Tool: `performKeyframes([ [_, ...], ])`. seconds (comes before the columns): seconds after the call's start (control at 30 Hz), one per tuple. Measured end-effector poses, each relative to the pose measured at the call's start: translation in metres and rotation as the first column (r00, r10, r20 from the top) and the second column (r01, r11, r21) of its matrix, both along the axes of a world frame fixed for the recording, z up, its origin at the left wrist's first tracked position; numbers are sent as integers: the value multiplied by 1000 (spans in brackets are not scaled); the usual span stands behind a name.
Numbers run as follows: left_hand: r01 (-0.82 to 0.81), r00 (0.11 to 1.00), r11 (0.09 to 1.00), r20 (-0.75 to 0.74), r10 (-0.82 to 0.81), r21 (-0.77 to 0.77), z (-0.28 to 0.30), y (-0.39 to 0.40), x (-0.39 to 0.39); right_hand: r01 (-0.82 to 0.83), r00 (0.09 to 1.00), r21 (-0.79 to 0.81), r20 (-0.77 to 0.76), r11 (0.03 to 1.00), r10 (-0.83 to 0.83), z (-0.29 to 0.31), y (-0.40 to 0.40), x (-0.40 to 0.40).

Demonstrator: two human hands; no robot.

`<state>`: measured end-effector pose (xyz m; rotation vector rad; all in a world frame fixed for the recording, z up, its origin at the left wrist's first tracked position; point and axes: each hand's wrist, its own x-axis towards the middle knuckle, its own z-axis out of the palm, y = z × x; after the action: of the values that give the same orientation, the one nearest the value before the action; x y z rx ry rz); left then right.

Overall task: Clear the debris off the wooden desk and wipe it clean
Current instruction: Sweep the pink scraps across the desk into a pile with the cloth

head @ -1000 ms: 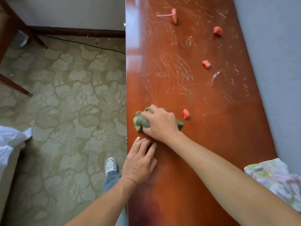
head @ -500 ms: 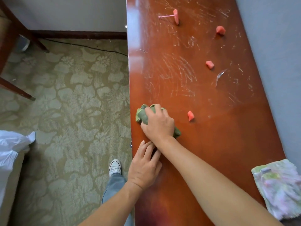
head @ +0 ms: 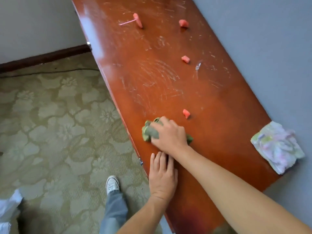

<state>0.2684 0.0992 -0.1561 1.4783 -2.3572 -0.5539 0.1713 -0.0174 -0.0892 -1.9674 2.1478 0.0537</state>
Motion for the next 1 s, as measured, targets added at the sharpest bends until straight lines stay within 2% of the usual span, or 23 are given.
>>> performKeyframes([
  [0.07, 135, 990, 989, -43, -133, 52, 8, -8, 16, 350, 937, 12, -3, 937, -350, 2, -6, 6],
  [0.1, 217, 975, 975, -64, -214, 51, 12, -16, 30, 416, 909, 7, -14, 909, -416, 2, -5, 13],
  [0.17, 324, 945, 945, -65, -321, 36, 17, -40, 65, 423, 906, -9, 5, 906, -423, 3, 0, 22],
  [0.2, 321, 947, 947, -39, -319, 34, 19, -56, 83, 402, 915, 11, 18, 916, -402, 5, 3, 22],
  [0.27, 278, 955, 959, 88, -282, 60, 27, -90, 115, 364, 931, 99, -9, 926, -365, 12, 9, 18],
  [0.3, 286, 943, 955, 155, -295, 77, 31, -107, 126, 403, 915, 114, -37, 908, -401, 13, 12, 16],
  [0.33, 318, 919, 943, 211, -333, 101, 34, -124, 134, 498, 867, 104, -56, 861, -495, 13, 14, 16],
  [0.4, 394, 852, 900, 295, -433, 185, 39, -153, 139, 744, 668, 61, -13, 666, -744, 12, 16, 28],
  [0.43, 422, 815, 877, 326, -478, 231, 41, -165, 139, 806, 591, 40, 7, 591, -806, 11, 15, 40],
  [0.47, 449, 777, 853, 355, -520, 265, 44, -175, 139, 812, 584, 27, 3, 584, -812, 10, 15, 53],
  [0.57, 535, 668, 785, 412, -619, 312, 51, -193, 142, 613, 790, 22, -20, 790, -613, 6, 15, 77],
  [0.63, 578, 614, 753, 441, -655, 314, 53, -202, 146, 546, 838, 44, -29, 837, -545, 7, 17, 75],
  [0.67, 600, 584, 735, 455, -672, 315, 55, -208, 147, 588, 808, 31, -43, 808, -587, 7, 16, 73],
  [0.7, 625, 551, 713, 466, -692, 319, 56, -215, 147, 672, 739, -3, -52, 740, -671, 7, 14, 71],
  [0.77, 675, 488, 665, 482, -728, 320, 58, -229, 147, 836, 546, -38, -31, 547, -837, 5, 5, 75],
  [0.8, 699, 462, 642, 485, -742, 316, 58, -235, 146, 875, 482, -31, -29, 483, -876, 4, -2, 81],
  [0.83, 717, 439, 620, 485, -756, 317, 57, -241, 147, 883, 467, -29, -33, 468, -884, 3, -9, 88],
  [0.87, 734, 418, 600, 483, -769, 319, 57, -247, 148, 866, 498, -38, -32, 499, -866, 1, -15, 95],
  [0.97, 764, 363, 548, 475, -802, 341, 59, -266, 150, 721, 691, -44, -34, 692, -722, -6, -21, 108],
  [1.0, 766, 351, 537, 471, -810, 354, 61, -272, 150, 685, 727, -24, -36, 728, -686, -7, -21, 107],
])
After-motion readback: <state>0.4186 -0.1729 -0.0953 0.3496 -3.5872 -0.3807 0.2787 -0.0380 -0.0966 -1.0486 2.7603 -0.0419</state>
